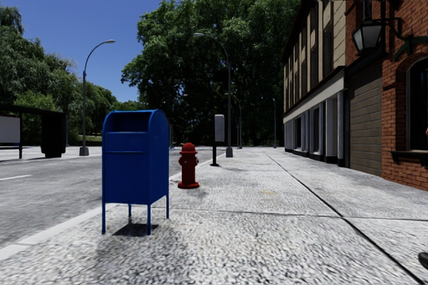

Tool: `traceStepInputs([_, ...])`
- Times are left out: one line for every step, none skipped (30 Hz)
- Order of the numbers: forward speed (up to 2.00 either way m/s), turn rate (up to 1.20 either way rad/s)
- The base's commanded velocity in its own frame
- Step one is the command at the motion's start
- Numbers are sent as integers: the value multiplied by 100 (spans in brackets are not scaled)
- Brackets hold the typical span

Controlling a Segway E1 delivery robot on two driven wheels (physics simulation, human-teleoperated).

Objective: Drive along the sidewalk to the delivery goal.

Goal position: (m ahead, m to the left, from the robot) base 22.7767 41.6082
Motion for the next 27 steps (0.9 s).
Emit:
traceStepInputs([30, 0])
traceStepInputs([30, 0])
traceStepInputs([20, 0])
traceStepInputs([17, 0])
traceStepInputs([16, 0])
traceStepInputs([16, 0])
traceStepInputs([16, 0])
traceStepInputs([16, 0])
traceStepInputs([15, 0])
traceStepInputs([15, 0])
traceStepInputs([15, 0])
traceStepInputs([15, 0])
traceStepInputs([15, 0])
traceStepInputs([15, 0])
traceStepInputs([15, 0])
traceStepInputs([14, 0])
traceStepInputs([14, 0])
traceStepInputs([14, 0])
traceStepInputs([14, 0])
traceStepInputs([14, 0])
traceStepInputs([14, 0])
traceStepInputs([14, 0])
traceStepInputs([14, 0])
traceStepInputs([14, 0])
traceStepInputs([14, -5])
traceStepInputs([14, -27])
traceStepInputs([14, -42])
